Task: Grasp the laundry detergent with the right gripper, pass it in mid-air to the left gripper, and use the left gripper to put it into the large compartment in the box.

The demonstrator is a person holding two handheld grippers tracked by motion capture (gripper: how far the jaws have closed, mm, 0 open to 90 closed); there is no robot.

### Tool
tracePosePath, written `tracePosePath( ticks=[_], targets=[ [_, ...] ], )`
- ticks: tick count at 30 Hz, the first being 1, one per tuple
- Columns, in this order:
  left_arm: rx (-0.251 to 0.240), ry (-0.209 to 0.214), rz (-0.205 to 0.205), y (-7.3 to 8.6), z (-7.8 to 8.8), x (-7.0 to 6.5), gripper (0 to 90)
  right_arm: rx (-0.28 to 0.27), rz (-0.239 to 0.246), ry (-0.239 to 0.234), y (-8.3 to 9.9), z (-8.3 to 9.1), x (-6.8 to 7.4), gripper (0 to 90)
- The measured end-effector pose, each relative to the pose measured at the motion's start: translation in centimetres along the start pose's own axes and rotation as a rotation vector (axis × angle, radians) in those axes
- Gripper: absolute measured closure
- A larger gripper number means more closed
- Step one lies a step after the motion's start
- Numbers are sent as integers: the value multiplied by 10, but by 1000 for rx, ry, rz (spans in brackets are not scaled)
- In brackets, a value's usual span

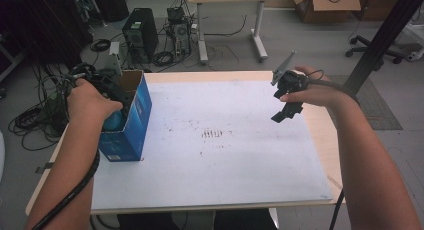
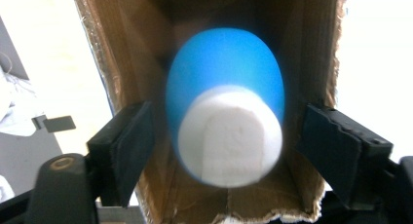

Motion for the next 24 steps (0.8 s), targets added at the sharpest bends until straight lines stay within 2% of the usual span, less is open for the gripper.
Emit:
tracePosePath(
  ticks=[9,12,16,20,24],
  targets=[
    [-32,-18,-34,4,17,-3,151,-4,0,-1,2,0,1,31],
    [-28,-34,-63,7,23,-6,126,-9,1,-5,2,1,1,29],
    [-6,-46,-99,10,29,-10,72,-53,-1,-26,0,5,4,29],
    [-11,-52,-139,10,36,-15,2,-54,2,-24,1,7,7,29],
    [-27,-54,-189,10,43,-24,2,-54,6,-23,3,10,11,29]
  ],
)
Point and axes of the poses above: each handheld gripper's, and its own axes: z roughly backward along the jaws, y roughly out of its underside, x roughly to its left, the point moved 7 cm from there along -z, roughly forward along the jaws, and after that the axes turned 5 degrees about -y, right-handed, at the moved point
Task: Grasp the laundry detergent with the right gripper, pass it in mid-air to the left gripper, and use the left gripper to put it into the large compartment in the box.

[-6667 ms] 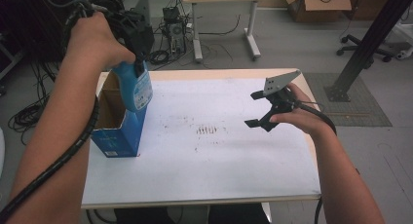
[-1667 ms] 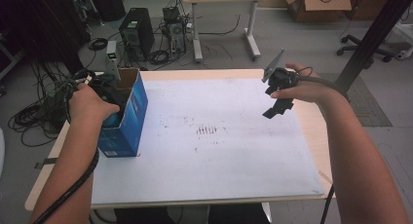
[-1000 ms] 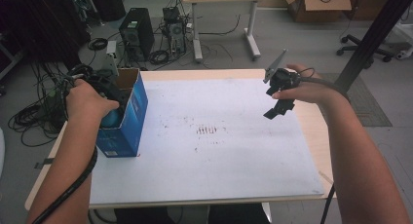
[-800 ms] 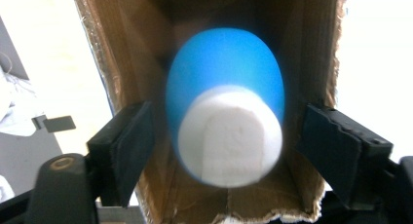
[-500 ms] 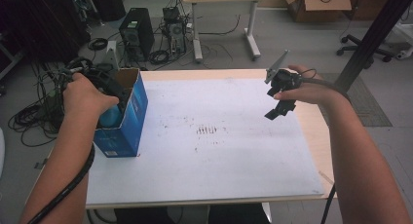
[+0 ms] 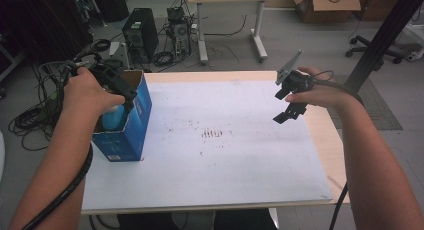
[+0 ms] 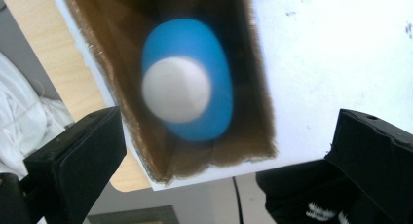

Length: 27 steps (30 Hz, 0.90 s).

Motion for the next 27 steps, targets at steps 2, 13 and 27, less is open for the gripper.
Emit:
tracePosePath(
  ticks=[2,13,27],
  targets=[
    [-27,-7,-37,-3,7,-6,2,5,5,3,1,1,2,29],
    [-140,-18,-426,-21,49,-66,2,28,55,17,-1,12,16,31],
    [-160,64,-898,-13,57,-141,2,104,120,1,-10,15,42,32]
  ],
)
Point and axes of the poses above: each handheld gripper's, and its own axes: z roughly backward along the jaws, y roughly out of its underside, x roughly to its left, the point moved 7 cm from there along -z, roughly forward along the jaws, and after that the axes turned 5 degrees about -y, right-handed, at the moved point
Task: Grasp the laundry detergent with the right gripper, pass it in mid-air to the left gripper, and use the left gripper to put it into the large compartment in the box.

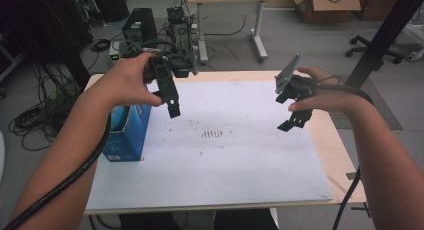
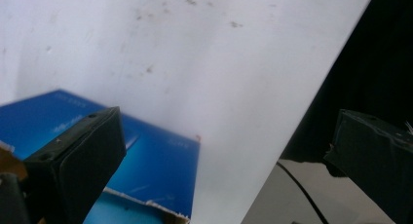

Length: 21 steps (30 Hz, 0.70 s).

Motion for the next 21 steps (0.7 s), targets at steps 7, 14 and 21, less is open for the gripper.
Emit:
tracePosePath(
  ticks=[7,14,21],
  targets=[
    [0,4,-207,-12,-9,-17,2,47,27,-19,-8,-5,5,32],
    [58,-1,-262,-22,-25,-13,2,104,28,-27,-13,-8,3,33],
    [41,8,-301,-32,-28,-6,1,163,21,-31,-14,-14,-5,33]
  ],
)
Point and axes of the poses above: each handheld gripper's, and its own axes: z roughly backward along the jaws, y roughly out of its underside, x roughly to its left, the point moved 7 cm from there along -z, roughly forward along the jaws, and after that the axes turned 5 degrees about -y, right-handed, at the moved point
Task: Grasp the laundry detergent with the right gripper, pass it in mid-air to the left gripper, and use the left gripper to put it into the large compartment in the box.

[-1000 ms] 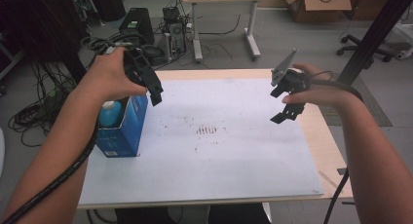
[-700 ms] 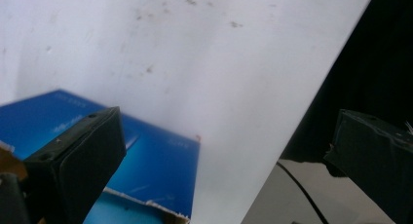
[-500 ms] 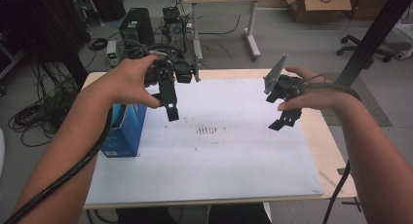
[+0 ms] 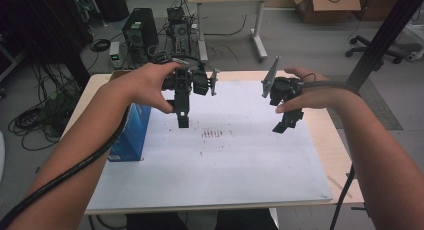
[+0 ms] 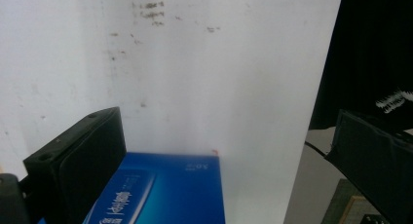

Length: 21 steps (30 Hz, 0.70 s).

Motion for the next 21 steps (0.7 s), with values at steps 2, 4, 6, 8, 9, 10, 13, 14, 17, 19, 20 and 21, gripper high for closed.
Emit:
tracePosePath(
  ticks=[2,4,6,8,9,10,13,14,17,19,20,21],
  targets=[
    [-26,9,-4,-1,1,3,2,15,3,-3,-1,-1,-3,34],
    [-30,4,-13,-2,1,7,2,23,5,-6,-1,-2,-6,35],
    [-34,5,-20,-3,-1,9,1,26,7,-6,-2,-3,-9,33],
    [-32,7,-22,-4,-2,11,2,23,3,-10,-3,-3,-11,32],
    [-32,5,-24,-5,-3,13,1,22,6,-10,-4,-4,-13,32],
    [-30,1,-26,-6,-4,14,2,24,5,-11,-4,-5,-14,34],
    [-40,5,-27,-8,-5,17,1,32,-2,-18,-5,-9,-16,35],
    [-39,6,-25,-8,-5,18,2,36,-4,-18,-5,-9,-17,34],
    [-48,4,-26,-9,-6,20,2,35,-4,-22,-5,-11,-18,35],
    [-44,5,-25,-8,-6,20,2,38,-3,-21,-5,-11,-19,35],
    [-45,5,-21,-7,-6,20,1,37,-3,-22,-5,-11,-19,35],
    [-47,1,-17,-6,-6,21,2,36,-3,-22,-5,-11,-19,34]
  ],
)
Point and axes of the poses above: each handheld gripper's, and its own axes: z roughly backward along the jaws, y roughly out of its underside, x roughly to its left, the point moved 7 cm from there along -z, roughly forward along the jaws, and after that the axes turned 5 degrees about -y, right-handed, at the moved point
